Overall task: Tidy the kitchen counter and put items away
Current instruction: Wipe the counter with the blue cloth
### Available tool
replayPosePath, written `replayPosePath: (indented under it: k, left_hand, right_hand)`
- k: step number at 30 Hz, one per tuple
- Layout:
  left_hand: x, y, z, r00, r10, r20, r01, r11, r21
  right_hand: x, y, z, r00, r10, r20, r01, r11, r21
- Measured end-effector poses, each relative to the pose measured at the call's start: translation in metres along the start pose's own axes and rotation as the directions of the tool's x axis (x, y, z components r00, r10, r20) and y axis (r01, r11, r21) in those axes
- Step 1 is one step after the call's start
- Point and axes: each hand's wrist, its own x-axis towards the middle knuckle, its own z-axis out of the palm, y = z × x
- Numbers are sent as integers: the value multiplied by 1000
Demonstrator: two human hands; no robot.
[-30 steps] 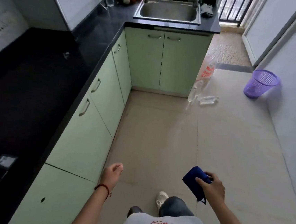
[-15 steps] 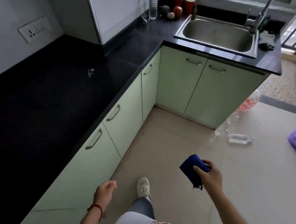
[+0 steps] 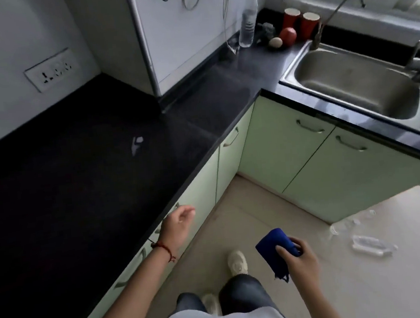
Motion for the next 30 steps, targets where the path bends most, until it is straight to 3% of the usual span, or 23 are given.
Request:
replayPosePath:
  k: [5, 9, 15, 18, 21, 24, 26, 28, 30]
  left_hand:
    - [41, 17, -13, 968, 22, -250, -10, 999, 49]
    - [60, 14, -27, 880, -38, -474, 64, 997, 39]
    - [70, 1, -36, 712, -137, -689, 264, 961, 83]
    - [69, -12, -40, 691, -195, -696, 397, 907, 140]
    - [69, -27, -46, 705, -187, -684, 488, 828, 277]
    - [68, -35, -56, 714, -216, -666, 541, 774, 330]
    - [68, -39, -64, 720, -218, -659, 542, 770, 338]
    - [70, -43, -72, 728, -218, -650, 542, 763, 352]
    - [71, -47, -78, 736, -218, -641, 549, 746, 377]
  right_hand:
    - [69, -68, 33, 984, -114, 134, 117, 993, -12]
    - [118, -145, 59, 913, -233, 336, 254, 967, -19]
    - [159, -246, 130, 619, -303, 725, 463, 886, -25]
    - [160, -271, 180, 476, -264, 839, 521, 853, -28]
    - [163, -278, 227, 406, -177, 897, 563, 821, -93]
    - [164, -275, 252, 429, -168, 887, 728, 645, -230]
    - [160, -267, 252, 434, -345, 832, 859, 436, -267]
    - [151, -256, 247, 346, -521, 780, 933, 281, -226]
    - [144, -235, 246, 265, -541, 798, 964, 171, -204]
